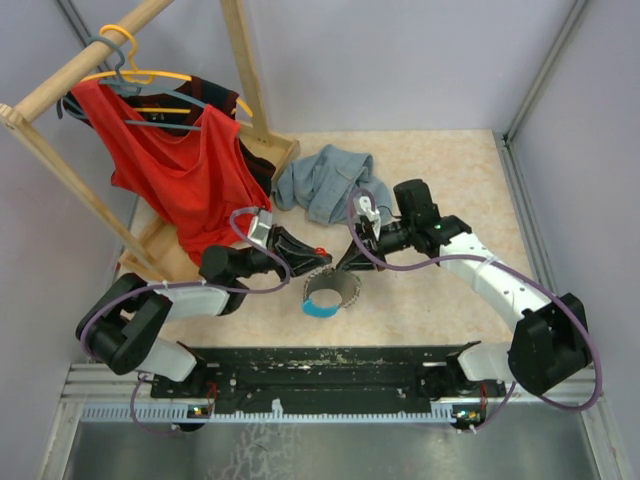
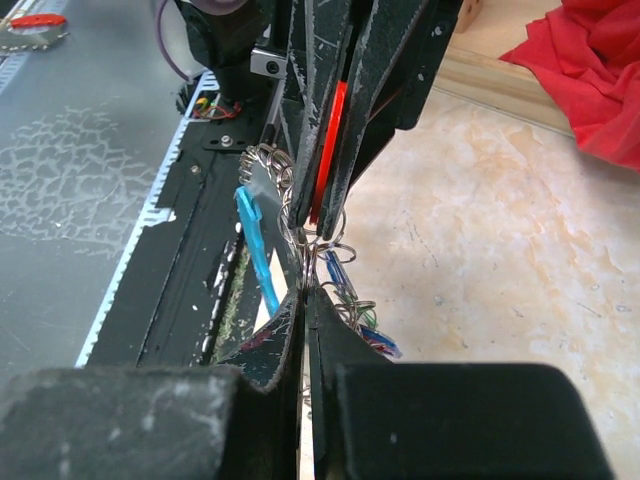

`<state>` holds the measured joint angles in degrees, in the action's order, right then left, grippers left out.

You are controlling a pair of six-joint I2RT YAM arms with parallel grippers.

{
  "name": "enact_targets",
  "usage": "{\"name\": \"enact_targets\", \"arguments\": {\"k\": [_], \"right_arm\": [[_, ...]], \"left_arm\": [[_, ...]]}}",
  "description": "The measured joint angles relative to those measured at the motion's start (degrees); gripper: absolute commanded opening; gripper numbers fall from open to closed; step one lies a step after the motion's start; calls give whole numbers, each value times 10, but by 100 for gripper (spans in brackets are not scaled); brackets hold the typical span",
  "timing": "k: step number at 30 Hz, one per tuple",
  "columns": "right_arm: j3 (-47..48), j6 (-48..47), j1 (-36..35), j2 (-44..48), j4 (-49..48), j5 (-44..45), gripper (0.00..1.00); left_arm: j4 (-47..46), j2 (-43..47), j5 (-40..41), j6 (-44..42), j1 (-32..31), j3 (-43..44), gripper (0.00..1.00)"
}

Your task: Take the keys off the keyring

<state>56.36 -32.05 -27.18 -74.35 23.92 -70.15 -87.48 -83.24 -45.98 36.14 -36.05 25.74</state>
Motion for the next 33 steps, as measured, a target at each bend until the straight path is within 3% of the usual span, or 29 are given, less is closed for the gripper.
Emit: {"name": "enact_targets", "arguments": {"k": [20,33], "right_arm": [[0,-17,-12,-1,-10,24,0],[-1,-4,-19,-4,-33,45,25]], "left_arm": [[0,3,-39,17,21,10,0],[0,7,-45,25,20,18,0]]}}
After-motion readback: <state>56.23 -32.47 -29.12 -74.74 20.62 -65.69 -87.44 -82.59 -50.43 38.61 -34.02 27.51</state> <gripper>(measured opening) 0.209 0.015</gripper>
